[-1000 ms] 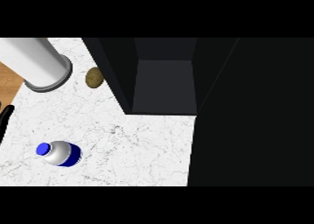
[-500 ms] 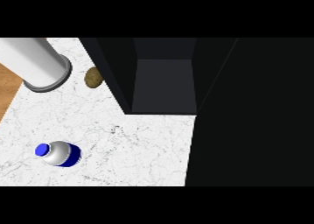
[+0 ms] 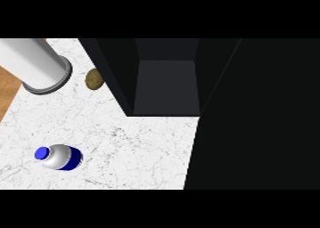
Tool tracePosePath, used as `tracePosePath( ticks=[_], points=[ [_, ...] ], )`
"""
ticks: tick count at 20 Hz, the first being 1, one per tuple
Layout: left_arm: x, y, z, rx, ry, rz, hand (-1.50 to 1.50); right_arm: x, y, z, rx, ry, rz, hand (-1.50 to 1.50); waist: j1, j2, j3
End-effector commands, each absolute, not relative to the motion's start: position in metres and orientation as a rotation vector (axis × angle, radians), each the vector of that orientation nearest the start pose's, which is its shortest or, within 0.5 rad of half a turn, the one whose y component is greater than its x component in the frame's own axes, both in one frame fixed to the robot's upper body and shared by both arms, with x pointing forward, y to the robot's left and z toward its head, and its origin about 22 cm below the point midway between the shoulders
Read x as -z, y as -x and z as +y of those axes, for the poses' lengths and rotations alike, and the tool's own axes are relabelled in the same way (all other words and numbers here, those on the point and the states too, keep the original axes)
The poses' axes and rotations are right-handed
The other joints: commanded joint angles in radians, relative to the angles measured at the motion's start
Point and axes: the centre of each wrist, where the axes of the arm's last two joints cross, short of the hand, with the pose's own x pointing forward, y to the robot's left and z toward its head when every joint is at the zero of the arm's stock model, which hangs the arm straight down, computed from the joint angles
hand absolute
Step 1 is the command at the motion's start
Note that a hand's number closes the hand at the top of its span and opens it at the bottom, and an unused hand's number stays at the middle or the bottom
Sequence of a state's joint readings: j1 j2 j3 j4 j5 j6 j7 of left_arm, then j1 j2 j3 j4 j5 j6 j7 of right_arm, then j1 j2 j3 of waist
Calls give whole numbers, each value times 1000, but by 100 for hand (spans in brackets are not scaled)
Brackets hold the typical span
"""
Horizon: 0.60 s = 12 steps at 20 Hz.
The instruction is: Pick up the bottled water, place it into the cabinet and close the cabinet
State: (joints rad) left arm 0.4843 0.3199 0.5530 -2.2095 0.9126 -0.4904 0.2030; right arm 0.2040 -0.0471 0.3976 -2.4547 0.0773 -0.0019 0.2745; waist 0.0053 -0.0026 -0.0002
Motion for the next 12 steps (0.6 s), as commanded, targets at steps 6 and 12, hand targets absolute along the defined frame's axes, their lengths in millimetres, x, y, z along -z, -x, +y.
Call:
tracePosePath(
  ticks=[6, 12],
  points=[
    [-112, -113, 377, 103, 165, -1742, -150, -182, -110, -185, -205, -208, -1993, -150, -12, 1, 0],
    [-88, -133, 388, 63, 146, -1721, -150, -182, -121, -171, -251, -216, -1983, -150, -9, 2, -1]
  ],
)
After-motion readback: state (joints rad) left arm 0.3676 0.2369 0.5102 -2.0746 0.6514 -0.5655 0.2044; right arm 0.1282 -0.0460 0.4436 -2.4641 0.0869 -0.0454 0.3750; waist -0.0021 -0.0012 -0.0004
